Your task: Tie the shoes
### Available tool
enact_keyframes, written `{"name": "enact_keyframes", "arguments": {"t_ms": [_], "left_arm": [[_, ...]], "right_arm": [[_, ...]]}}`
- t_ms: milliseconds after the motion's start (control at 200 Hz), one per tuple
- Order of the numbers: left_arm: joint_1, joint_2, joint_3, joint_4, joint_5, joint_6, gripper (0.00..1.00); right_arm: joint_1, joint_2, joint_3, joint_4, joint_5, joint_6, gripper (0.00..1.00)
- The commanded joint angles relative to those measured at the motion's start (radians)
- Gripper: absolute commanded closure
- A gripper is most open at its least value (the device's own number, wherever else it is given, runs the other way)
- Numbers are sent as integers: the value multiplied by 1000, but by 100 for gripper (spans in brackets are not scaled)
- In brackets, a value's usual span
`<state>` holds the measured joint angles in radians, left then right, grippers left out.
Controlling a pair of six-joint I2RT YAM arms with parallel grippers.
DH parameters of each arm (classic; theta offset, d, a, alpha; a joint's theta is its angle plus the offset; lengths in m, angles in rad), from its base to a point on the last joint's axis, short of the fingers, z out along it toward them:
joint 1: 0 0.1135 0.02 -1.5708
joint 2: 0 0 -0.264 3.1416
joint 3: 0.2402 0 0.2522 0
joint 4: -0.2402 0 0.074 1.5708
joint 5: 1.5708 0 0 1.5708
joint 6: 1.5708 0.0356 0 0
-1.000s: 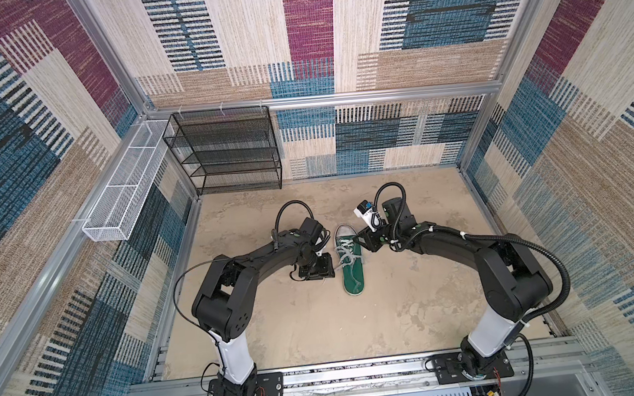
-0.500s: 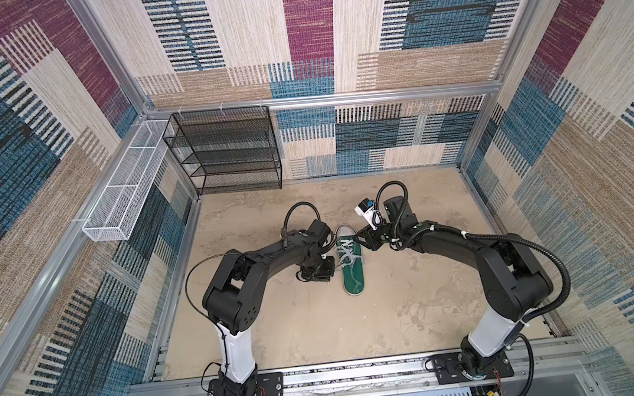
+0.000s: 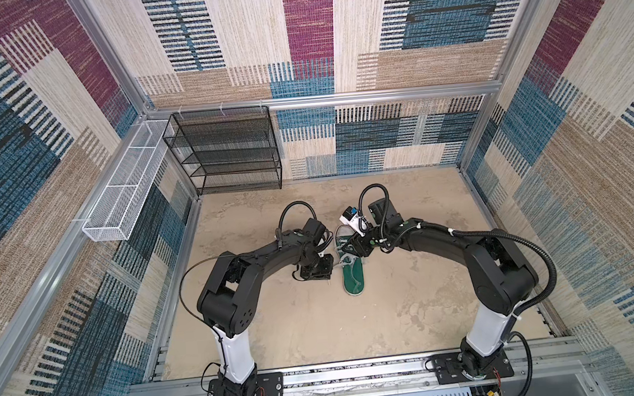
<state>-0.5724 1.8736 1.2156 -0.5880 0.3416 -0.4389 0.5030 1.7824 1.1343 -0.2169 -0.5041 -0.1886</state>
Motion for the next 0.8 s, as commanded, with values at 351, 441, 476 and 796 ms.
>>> {"name": "enact_keyframes", "arguments": {"t_ms": [351,441,476,796], "left_arm": [[6,-5,-12,25,45,-7,100],[8,-8,-9,23,46,-8,100],[8,-9,-10,24,46,-9,100],[18,-17,-22,37,61,-16,100]], "right_arm": [[40,-5,8,-70,134,-84,51],[42,19,35,-71,128,-86,51],[43,26,42,-70,125,-87,51],[55,67,66,-59,120,-91,54]]}}
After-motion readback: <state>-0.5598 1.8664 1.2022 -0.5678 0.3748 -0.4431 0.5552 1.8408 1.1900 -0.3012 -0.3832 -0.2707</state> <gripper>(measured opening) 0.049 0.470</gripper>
